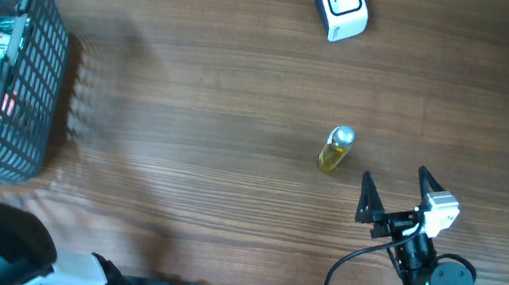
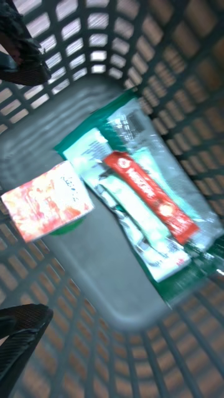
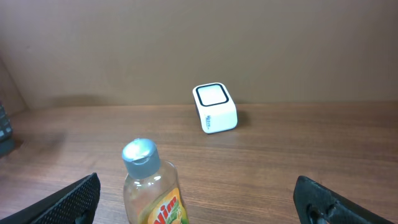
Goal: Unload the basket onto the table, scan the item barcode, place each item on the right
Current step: 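Return the left gripper to the basket and grasp the Kleenex tissue pack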
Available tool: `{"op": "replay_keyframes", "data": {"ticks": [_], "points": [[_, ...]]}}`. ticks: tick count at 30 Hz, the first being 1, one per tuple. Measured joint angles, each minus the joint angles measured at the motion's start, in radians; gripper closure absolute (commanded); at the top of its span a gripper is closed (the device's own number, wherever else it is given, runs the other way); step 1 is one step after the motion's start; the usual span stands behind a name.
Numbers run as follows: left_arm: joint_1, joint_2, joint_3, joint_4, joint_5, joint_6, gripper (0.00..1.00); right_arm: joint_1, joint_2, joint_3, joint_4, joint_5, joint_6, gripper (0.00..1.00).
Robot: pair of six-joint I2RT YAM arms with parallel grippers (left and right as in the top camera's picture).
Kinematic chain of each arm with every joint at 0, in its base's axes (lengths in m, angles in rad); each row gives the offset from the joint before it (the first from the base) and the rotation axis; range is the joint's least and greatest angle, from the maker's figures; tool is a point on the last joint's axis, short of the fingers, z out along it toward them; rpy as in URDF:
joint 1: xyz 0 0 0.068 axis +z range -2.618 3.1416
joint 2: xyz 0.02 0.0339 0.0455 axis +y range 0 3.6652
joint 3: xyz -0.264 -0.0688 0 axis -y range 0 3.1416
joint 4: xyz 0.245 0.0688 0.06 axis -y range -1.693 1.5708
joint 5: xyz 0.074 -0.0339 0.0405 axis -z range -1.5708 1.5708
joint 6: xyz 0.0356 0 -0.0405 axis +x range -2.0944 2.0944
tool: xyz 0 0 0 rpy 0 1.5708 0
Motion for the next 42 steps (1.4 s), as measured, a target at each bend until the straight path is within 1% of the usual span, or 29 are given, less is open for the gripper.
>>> {"op": "replay_keyframes", "data": {"ticks": [8, 14, 20, 27, 29, 30, 32, 37, 41, 42], "points": [[0.03, 0.114, -0.002, -0.039, 0.078, -0.06, 0.0, 0.0, 0.0, 0.0, 0.0, 0.0, 0.0, 0.0], [0.03, 0.158, -0.019, -0.037, 0.119, -0.068, 0.0, 0.0, 0.0, 0.0, 0.0, 0.0, 0.0, 0.0], [0.03, 0.166, -0.072, -0.007, 0.123, -0.069, 0.01, 0.0, 0.0, 0.0, 0.0, 0.0, 0.0, 0.0], [0.03, 0.166, -0.196, 0.079, 0.154, -0.074, 0.15, 0.0, 0.0, 0.0, 0.0, 0.0, 0.0, 0.0], [0.03, 0.166, -0.215, 0.096, 0.16, -0.076, 0.19, 0.0, 0.0, 0.0, 0.0, 0.0, 0.0, 0.0], [0.03, 0.166, -0.222, 0.107, 0.161, -0.077, 0.24, 0.0, 0.0, 0.0, 0.0, 0.0, 0.0, 0.0], [0.03, 0.167, -0.227, 0.118, 0.164, -0.077, 0.27, 0.0, 0.0, 0.0, 0.0, 0.0, 0.0, 0.0], [0.03, 0.167, -0.227, 0.127, 0.168, -0.078, 0.27, 0.0, 0.0, 0.0, 0.0, 0.0, 0.0, 0.0], [0.03, 0.167, -0.227, 0.129, 0.168, -0.078, 0.33, 0.0, 0.0, 0.0, 0.0, 0.0, 0.0, 0.0], [0.03, 0.167, -0.227, 0.129, 0.168, -0.079, 0.33, 0.0, 0.0, 0.0, 0.0, 0.0, 0.0, 0.0]]}}
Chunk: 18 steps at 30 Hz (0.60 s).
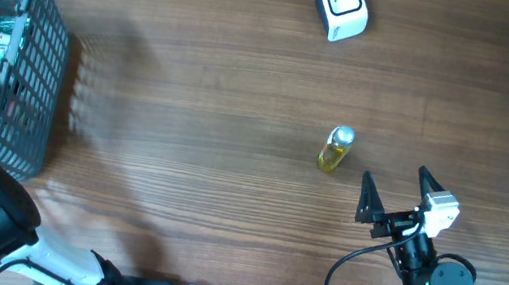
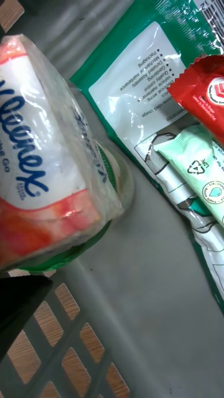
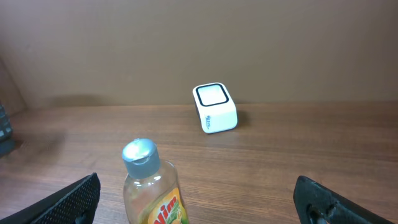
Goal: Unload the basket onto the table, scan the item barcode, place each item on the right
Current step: 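Return the left gripper to the basket and grasp the Kleenex tissue pack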
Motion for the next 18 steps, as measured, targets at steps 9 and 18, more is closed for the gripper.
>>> {"op": "replay_keyframes", "data": {"ticks": [9, 18], "points": [[0.0, 0.0, -0.036, 0.037, 0.003, 0.002, 0.45, 0.0, 0.0, 0.0, 0.0, 0.0, 0.0, 0.0], [0.0, -0.001, -0.047, 0.065, 0.003, 0.005, 0.52, 0.0, 0.0, 0.0, 0.0, 0.0, 0.0, 0.0]]}}
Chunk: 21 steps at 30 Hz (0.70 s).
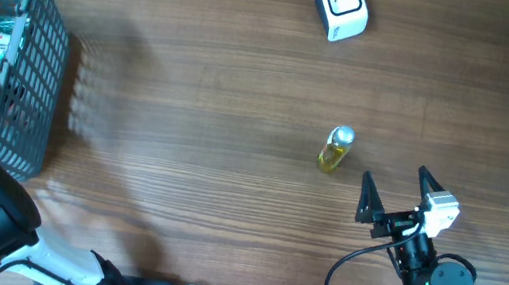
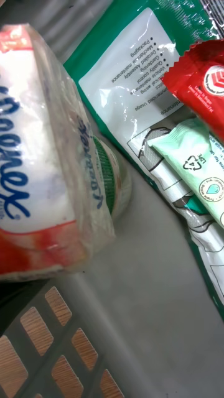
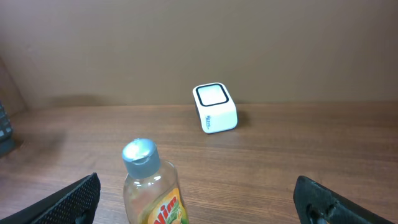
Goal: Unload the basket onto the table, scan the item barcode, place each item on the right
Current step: 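Return the left gripper to the basket and grasp the Kleenex tissue pack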
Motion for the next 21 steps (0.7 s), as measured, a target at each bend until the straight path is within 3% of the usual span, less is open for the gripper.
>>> {"op": "replay_keyframes", "data": {"ticks": [6, 10, 21], "points": [[0.0, -0.004, 0.0, 0.002, 0.009, 0.0, 0.56, 0.0, 0.0, 0.0, 0.0, 0.0, 0.0, 0.0], [0.001, -0.015, 0.037, -0.009, 0.103, -0.005, 0.56, 0.0, 0.0, 0.0, 0.0, 0.0, 0.0, 0.0], [-0.002, -0.294, 0.49, 0.002, 0.179, -0.039, 0.56, 0.0, 0.0, 0.0, 0.0, 0.0, 0.0, 0.0]]}}
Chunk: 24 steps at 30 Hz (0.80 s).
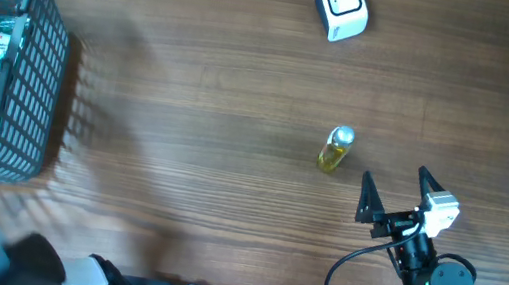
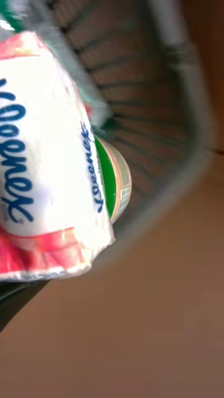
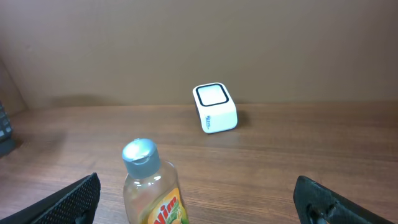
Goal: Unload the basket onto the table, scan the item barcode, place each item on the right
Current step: 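Return the left gripper to the basket and grasp the Kleenex tissue pack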
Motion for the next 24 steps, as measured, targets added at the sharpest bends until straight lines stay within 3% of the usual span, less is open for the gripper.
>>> {"op": "replay_keyframes", "data": {"ticks": [6, 12, 24], "points": [[-0.094, -0.14, 0.064, -0.018, 0.004, -0.003, 0.56, 0.0, 0.0, 0.0, 0.0, 0.0, 0.0, 0.0], [-0.294, -0.149, 0.064, -0.161, -0.013, -0.003, 0.57, 0.0, 0.0, 0.0, 0.0, 0.0, 0.0, 0.0], [-0.842, -0.028, 0.062, -0.43, -0.174, -0.007, 0.58, 0.0, 0.0, 0.0, 0.0, 0.0, 0.0, 0.0]]}}
